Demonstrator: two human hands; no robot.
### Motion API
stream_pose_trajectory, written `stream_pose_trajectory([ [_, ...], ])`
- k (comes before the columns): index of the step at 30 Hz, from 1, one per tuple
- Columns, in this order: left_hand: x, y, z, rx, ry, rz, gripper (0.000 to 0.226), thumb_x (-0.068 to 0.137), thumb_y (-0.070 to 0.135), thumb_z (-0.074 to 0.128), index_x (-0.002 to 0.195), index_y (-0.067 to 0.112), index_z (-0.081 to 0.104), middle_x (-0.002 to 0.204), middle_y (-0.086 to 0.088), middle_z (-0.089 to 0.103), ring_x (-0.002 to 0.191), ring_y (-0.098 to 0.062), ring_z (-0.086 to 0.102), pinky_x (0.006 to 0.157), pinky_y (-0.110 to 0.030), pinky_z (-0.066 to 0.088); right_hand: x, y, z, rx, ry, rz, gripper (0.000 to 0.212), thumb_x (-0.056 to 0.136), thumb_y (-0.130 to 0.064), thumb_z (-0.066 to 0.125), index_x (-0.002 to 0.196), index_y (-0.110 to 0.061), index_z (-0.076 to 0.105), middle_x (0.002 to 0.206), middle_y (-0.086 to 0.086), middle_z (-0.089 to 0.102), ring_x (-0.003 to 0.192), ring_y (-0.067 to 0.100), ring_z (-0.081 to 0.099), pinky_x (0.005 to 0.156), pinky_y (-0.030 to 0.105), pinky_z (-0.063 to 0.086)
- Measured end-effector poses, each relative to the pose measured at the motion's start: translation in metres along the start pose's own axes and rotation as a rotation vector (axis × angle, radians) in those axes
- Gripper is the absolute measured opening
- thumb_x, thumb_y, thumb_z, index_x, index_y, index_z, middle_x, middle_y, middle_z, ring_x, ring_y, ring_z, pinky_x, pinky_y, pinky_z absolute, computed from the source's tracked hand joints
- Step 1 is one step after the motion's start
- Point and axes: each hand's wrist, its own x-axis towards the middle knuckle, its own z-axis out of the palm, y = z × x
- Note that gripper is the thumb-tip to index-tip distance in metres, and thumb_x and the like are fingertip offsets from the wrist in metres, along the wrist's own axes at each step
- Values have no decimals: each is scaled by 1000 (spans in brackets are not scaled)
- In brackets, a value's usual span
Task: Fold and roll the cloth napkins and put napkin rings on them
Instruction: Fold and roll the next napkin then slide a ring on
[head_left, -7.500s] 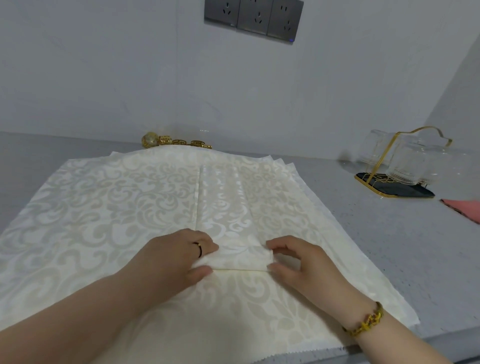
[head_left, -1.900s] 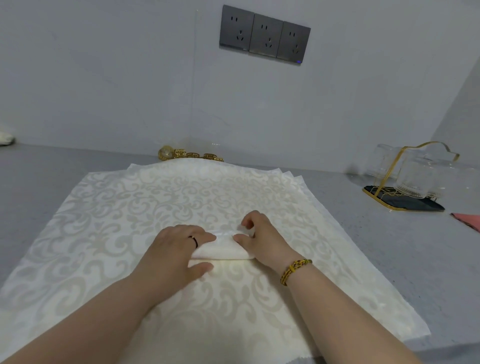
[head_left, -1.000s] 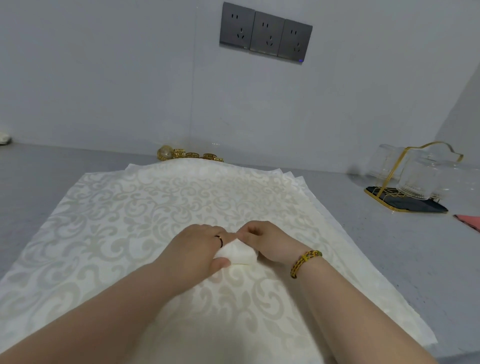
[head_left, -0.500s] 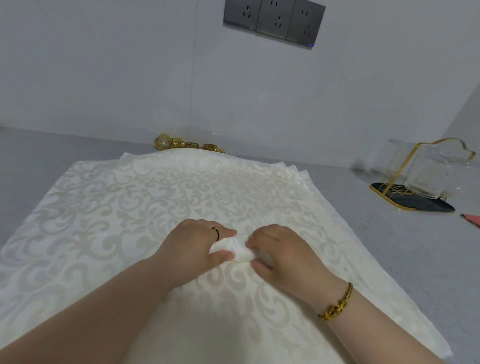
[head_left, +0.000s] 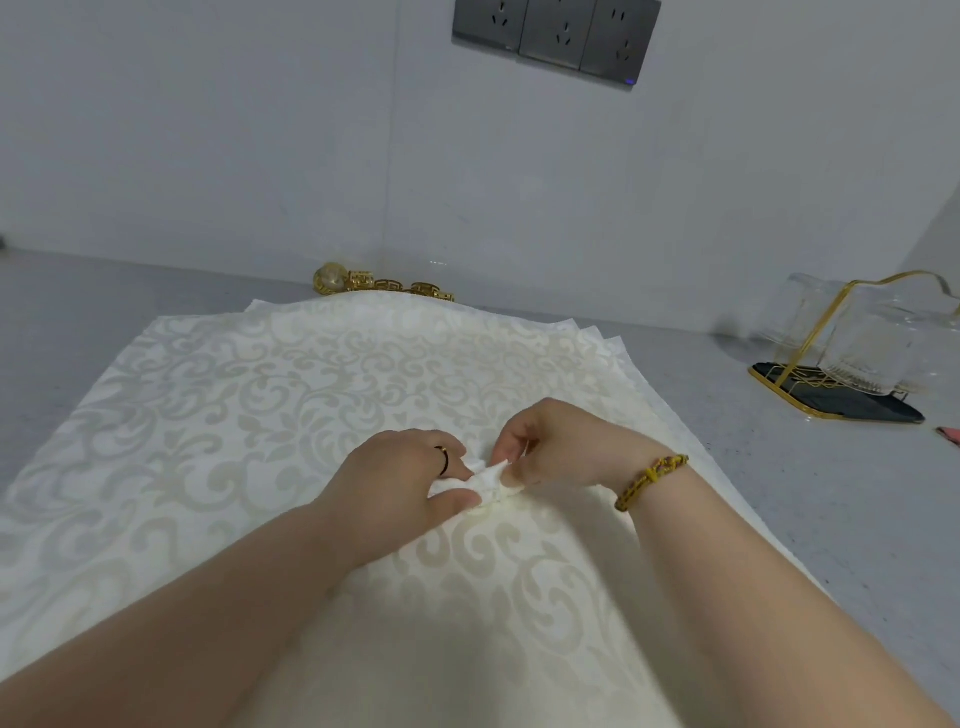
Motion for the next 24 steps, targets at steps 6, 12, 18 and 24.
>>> stream_pose_trajectory([
  [6,13,10,-4,-49,-73,-95,36,84,44,59,106,16,64,126,15,53,109,-5,52,82,-16,38,13,-3,-4,-11,-162,160,16,80,-10,65,93,-19,61,84,3,61,65,6,55,86,23,41],
  [12,17,12,-6,-197,-85,-193,19,75,37,71,80,23,58,102,12,62,89,-6,57,81,-21,45,11,-5,-3,-79,-94,182,28,80,-13,66,109,-13,64,100,-1,61,92,11,51,83,22,40],
  [18,27,16,-7,-273,-161,-242,53,76,29,71,124,20,49,102,12,53,93,-5,48,74,-15,37,3,6,4,85,-7,97,14,78,-7,66,91,-14,64,70,-10,54,66,3,51,63,13,40],
  [24,32,21,-5,-176,-168,-286,25,73,28,72,94,20,62,93,6,61,81,-10,56,66,-19,42,-5,22,16,277,90,-32,21,78,-4,67,73,-23,59,68,-13,53,49,-9,50,48,3,34],
])
